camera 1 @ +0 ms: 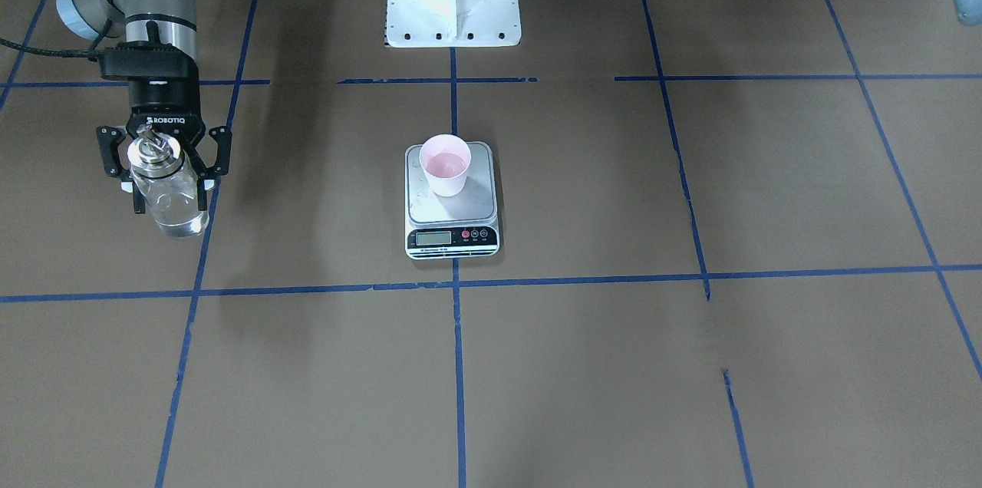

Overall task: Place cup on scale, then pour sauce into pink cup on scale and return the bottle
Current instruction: 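Lift the dispenser with the right gripper and carry it toward the scale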

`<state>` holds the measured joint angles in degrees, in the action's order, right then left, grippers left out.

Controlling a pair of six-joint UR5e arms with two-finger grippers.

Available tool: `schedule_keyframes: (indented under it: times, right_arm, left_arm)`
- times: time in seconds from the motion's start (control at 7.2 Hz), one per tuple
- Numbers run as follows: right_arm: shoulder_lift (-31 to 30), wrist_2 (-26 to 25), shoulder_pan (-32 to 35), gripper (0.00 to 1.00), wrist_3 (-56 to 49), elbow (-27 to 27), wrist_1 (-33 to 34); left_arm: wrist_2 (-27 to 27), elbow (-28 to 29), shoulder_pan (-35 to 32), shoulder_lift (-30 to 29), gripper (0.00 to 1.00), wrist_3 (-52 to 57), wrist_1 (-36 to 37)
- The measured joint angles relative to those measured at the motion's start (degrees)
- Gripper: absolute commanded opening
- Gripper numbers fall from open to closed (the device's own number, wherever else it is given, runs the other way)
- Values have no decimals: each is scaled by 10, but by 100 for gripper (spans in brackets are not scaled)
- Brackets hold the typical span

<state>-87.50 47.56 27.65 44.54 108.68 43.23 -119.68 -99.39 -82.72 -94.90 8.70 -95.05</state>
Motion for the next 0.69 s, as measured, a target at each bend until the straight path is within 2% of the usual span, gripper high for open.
schedule_keyframes:
  times: [0.42,0.69]
  right_arm:
    - [19,-17,-4,0,-94,-7,22]
    - [24,-31,-4,0,-135,-5,25]
  left_arm:
    - [-59,110,-57,1,100,96,-59]
    - [-102,141,-77,6,100,112,-67]
